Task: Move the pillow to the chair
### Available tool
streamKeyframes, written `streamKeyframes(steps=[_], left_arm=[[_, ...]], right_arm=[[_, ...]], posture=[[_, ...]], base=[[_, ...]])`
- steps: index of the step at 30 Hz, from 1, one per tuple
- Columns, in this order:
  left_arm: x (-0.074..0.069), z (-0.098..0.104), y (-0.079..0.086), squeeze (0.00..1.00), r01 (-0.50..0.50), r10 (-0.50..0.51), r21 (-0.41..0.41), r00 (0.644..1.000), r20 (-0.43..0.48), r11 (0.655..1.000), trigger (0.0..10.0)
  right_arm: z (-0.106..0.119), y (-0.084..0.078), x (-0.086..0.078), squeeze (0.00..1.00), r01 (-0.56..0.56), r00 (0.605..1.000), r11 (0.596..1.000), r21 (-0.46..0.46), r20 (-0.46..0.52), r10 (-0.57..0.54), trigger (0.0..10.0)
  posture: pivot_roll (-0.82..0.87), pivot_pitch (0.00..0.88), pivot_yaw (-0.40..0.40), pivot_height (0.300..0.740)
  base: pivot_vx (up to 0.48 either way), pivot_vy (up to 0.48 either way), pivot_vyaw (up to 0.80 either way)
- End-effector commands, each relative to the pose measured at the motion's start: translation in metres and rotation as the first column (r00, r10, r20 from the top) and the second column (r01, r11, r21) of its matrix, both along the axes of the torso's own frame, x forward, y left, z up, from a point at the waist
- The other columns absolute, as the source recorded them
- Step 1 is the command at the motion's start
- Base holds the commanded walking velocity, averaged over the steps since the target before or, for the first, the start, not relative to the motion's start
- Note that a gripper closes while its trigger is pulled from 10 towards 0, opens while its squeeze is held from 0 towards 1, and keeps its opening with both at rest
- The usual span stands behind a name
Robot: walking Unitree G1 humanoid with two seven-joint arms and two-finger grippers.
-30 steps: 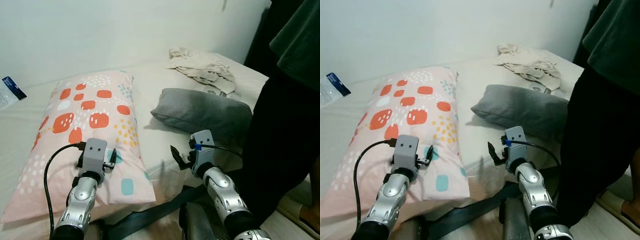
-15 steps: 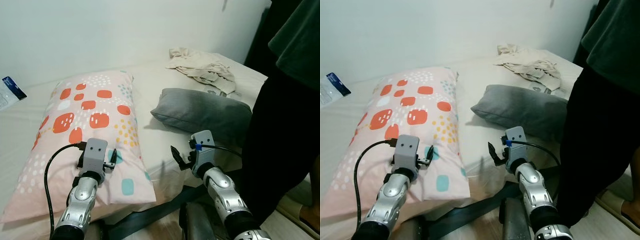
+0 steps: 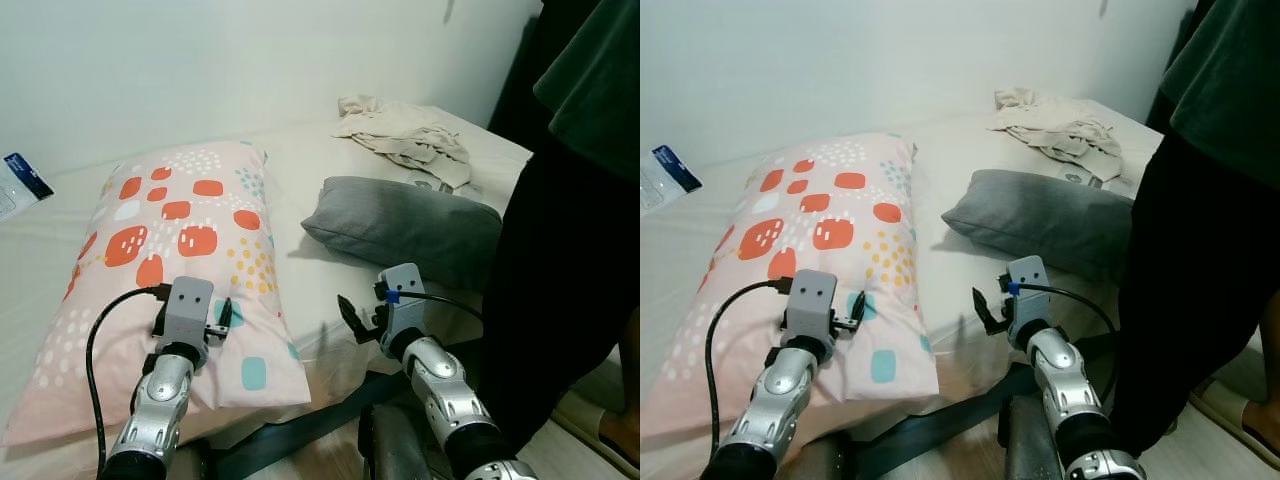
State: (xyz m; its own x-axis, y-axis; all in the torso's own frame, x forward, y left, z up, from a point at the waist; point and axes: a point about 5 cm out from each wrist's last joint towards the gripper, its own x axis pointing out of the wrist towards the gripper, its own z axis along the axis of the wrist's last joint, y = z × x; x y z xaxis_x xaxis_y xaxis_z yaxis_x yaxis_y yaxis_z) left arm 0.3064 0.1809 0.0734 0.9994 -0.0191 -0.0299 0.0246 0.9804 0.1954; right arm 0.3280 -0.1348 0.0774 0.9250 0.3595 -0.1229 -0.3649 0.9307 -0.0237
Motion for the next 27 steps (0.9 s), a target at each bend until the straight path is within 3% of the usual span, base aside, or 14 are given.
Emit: streamKeyframes(steps=[1,27], left_arm=[[-0.006,-0.0106,0.0079,0.0,-0.012,0.014,0.031,0.998,-0.06,0.999,10.0],[-0.0063,-0.0112,0.0025,0.0,-0.003,0.004,0.023,0.998,-0.061,1.0,10.0]], right_arm=[[-0.004,0.0019,-0.0024,0.0,-0.006,1.0,1.0,0.004,-0.009,0.006,10.0],[-0.0032,-0.0074,-0.0041,0.0,0.015,1.0,1.0,-0.003,-0.003,-0.015,10.0]], posture=[[-0.03,0.075,-0.049,0.556],[-0.05,0.087,-0.045,0.556]], base=[[0.0,0.0,0.0],[0.0,0.0,0.0]])
